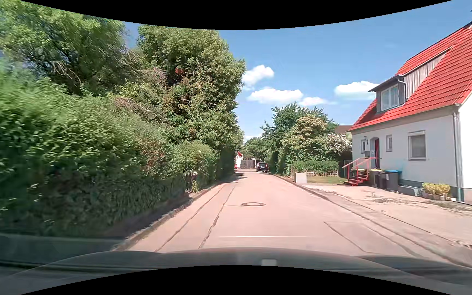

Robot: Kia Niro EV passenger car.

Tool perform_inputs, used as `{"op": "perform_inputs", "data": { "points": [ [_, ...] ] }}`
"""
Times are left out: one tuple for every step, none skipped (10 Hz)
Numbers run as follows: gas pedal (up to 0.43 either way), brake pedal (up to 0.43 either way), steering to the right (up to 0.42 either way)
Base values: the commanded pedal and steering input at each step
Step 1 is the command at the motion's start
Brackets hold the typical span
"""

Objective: Follow the waypoints while adhering to traffic rules and regulations

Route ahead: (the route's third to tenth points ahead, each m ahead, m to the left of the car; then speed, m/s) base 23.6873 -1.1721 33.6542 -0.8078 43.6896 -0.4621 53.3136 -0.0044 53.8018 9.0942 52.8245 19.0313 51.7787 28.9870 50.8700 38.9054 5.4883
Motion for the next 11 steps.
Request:
{"op": "perform_inputs", "data": {
  "points": [
    [0.098,0.000,-0.003],
    [0.098,0.000,-0.003],
    [0.098,0.000,0.000],
    [0.098,0.000,0.001],
    [0.098,0.000,0.001],
    [0.098,0.000,0.001],
    [0.098,0.000,0.001],
    [0.098,0.000,0.001],
    [0.087,0.000,0.001],
    [0.087,0.000,0.000],
    [0.079,0.000,0.001]
  ]
}}
